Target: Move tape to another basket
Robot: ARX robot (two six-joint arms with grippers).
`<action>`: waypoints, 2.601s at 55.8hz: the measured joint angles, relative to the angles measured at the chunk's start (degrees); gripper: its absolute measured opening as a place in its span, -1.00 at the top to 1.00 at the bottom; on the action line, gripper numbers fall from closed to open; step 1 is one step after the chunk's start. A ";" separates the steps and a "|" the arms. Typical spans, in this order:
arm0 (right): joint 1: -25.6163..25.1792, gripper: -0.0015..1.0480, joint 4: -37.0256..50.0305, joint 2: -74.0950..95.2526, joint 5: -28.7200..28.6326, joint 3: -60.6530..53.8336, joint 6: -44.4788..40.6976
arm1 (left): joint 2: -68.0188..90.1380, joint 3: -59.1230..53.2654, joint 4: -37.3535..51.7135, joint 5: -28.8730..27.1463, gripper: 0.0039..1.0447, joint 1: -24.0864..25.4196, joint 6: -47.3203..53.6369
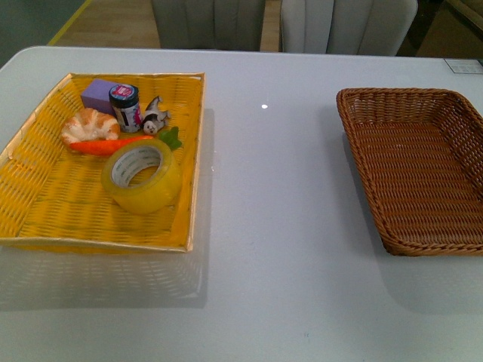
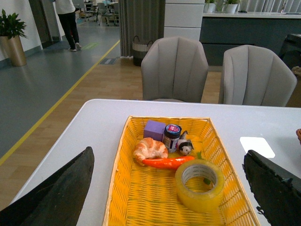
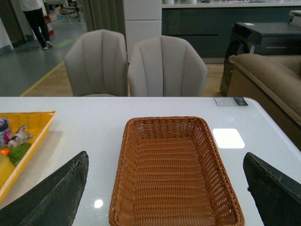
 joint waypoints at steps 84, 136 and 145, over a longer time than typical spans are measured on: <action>0.00 -0.83 -0.02 -0.02 -0.04 0.00 0.00 | 93.44 23.45 40.96 18.53 -0.83 6.36 -14.43; 0.00 -0.83 -0.02 -0.04 -0.04 0.00 0.00 | 134.57 57.20 31.04 12.59 -0.83 -2.38 -17.44; 0.00 -0.83 -0.02 -0.02 -0.04 0.00 0.00 | 136.17 57.90 30.75 12.61 -0.83 -2.38 -19.28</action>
